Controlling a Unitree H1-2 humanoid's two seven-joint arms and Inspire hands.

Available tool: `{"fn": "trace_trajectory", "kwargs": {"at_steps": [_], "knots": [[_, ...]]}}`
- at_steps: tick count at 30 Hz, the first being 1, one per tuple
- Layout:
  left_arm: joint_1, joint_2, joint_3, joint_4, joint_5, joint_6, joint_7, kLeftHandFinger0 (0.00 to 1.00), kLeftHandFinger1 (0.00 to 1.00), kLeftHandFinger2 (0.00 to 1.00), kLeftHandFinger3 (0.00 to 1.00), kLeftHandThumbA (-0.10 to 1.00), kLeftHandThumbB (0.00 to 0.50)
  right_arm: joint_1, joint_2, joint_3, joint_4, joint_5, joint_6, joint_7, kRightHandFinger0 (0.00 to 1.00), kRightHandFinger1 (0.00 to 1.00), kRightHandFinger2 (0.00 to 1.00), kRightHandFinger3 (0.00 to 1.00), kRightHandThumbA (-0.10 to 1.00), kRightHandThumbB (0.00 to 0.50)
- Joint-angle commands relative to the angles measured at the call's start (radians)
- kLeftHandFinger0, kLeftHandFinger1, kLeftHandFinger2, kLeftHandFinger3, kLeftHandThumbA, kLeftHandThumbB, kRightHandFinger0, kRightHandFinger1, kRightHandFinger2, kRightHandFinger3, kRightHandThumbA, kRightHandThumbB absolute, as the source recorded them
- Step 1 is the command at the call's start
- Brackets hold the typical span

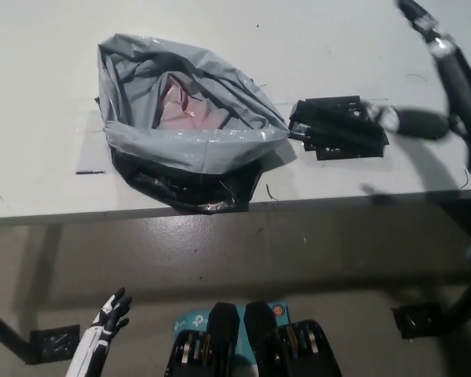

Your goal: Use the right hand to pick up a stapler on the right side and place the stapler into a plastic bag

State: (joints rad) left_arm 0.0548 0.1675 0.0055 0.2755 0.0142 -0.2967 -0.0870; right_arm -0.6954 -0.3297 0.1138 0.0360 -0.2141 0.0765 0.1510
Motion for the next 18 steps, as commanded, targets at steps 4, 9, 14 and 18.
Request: {"fn": "trace_trajectory", "kwargs": {"at_steps": [4,9,14,18], "knots": [[-0.016,0.029,-0.019,-0.007,0.044,-0.113,-0.01,1.0,1.0,1.0,1.0,1.0,0.5,-0.434,-0.009,0.197,0.525,-0.165,0.242,0.17,1.0,1.0,1.0,1.0,0.94,0.429],[-0.017,0.03,-0.019,-0.001,0.043,-0.118,-0.013,1.0,1.0,1.0,1.0,1.0,0.5,-0.518,0.047,0.244,0.822,-0.161,0.176,0.124,1.0,1.0,1.0,1.0,0.95,0.393],[-0.013,0.029,-0.021,-0.002,0.073,-0.121,0.003,1.0,1.0,1.0,1.0,1.0,0.5,-0.563,0.078,0.28,0.988,-0.165,0.126,0.104,1.0,1.0,1.0,1.0,0.99,0.37],[-0.016,0.027,-0.02,-0.009,0.063,-0.11,-0.005,1.0,1.0,1.0,1.0,1.0,0.5,-0.59,0.097,0.286,1.116,-0.144,0.071,0.082,1.0,1.0,1.0,1.0,0.98,0.37]]}}
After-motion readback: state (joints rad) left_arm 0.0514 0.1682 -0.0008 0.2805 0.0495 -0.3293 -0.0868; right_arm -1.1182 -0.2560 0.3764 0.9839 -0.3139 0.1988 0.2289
